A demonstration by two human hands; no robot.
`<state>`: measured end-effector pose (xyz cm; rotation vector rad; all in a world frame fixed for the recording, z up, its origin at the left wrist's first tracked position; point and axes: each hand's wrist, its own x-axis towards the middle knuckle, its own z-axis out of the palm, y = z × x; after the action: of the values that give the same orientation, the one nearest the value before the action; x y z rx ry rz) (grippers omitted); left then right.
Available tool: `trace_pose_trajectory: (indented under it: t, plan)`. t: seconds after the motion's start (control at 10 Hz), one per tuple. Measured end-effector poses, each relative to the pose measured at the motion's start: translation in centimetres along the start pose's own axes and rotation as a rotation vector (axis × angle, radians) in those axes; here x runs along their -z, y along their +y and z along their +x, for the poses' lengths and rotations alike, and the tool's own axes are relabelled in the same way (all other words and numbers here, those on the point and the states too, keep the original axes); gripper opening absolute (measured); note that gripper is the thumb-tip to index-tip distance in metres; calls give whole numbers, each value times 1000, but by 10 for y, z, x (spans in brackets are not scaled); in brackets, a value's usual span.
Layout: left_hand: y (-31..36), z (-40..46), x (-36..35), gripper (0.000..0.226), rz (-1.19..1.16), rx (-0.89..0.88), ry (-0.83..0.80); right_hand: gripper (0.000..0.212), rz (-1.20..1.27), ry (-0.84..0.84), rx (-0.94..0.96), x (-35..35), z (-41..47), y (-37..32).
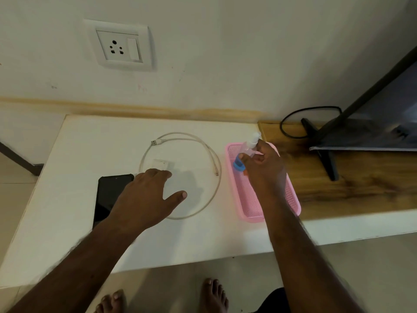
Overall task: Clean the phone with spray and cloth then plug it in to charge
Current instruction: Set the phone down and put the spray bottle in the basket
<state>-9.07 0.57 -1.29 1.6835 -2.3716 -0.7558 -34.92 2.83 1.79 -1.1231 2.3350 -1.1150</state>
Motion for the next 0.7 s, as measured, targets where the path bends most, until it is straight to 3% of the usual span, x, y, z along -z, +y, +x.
trace_pose_trajectory:
  t: [0.5, 0.6, 0.7]
  plan:
    - [2, 0, 3, 69, -19, 17, -11, 48, -33, -27, -25, -6, 2, 8]
    - [1, 2, 3, 69, -26, 20, -9, 55, -8, 19, -54, -2, 3, 5]
    - [-3, 4, 9, 70, -52, 35, 8, 44, 16, 237, 29, 8, -2, -2]
